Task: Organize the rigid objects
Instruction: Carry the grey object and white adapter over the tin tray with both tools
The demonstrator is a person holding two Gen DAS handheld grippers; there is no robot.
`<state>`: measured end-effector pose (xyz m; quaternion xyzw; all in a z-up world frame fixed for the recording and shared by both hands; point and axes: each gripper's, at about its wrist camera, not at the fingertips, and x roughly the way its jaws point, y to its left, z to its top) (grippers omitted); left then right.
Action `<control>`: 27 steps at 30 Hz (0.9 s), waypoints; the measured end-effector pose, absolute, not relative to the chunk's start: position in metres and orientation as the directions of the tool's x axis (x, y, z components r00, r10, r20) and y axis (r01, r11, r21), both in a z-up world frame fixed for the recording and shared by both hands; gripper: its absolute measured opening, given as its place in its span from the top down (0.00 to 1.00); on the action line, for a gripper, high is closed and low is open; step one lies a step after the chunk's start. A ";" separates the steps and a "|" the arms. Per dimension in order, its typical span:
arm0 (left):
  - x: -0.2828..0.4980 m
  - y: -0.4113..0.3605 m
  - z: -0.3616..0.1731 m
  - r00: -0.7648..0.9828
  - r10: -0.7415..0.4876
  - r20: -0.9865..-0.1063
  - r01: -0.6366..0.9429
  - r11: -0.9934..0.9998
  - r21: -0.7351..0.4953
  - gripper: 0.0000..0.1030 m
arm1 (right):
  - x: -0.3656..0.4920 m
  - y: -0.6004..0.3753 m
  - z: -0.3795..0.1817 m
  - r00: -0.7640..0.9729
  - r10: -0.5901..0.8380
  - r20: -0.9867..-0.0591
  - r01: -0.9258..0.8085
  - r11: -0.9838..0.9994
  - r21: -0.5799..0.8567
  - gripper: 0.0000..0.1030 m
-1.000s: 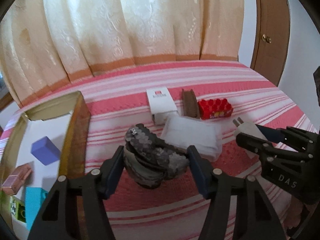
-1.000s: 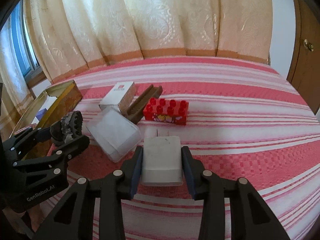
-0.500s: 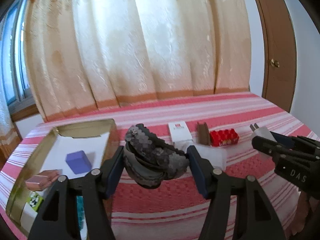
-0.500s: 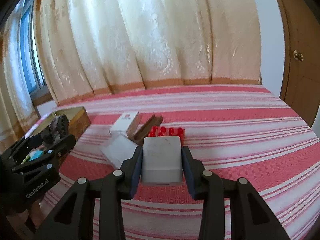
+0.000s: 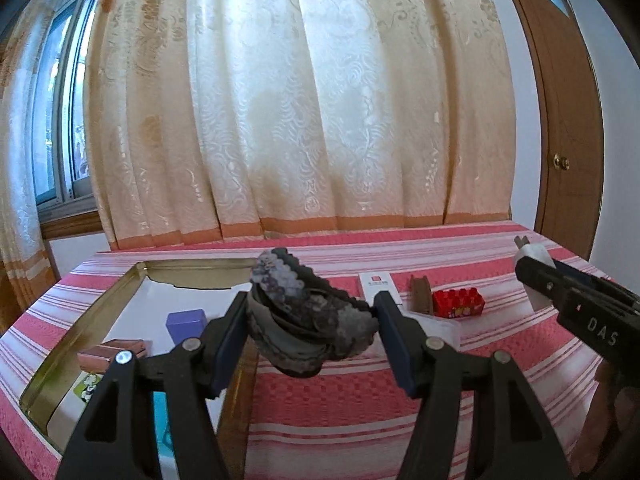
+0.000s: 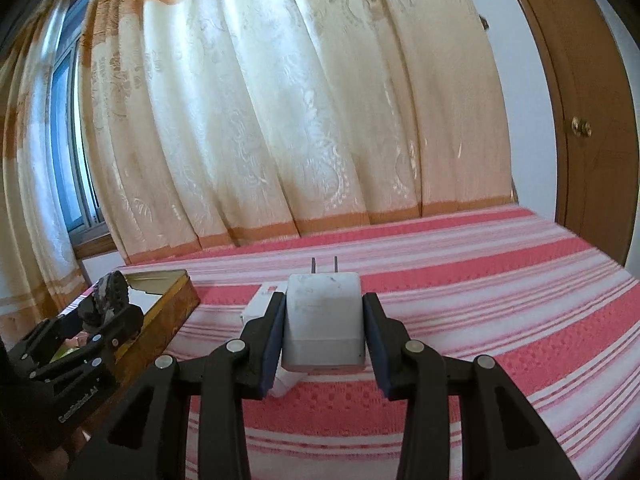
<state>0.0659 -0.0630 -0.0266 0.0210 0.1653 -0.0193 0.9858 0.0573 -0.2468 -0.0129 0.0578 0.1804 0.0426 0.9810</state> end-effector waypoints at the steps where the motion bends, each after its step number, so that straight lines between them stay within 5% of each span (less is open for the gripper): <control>1: 0.064 -0.062 -0.026 0.947 -0.027 -0.319 0.039 0.999 0.033 0.40 | 0.056 -0.244 -0.012 0.936 0.098 -0.339 -0.062 0.991 0.116 0.60; 27: 0.053 -0.047 -0.025 0.960 -0.013 -0.279 0.013 1.000 -0.001 0.40 | 0.047 -0.236 -0.008 0.958 0.082 -0.275 -0.055 0.993 0.106 0.60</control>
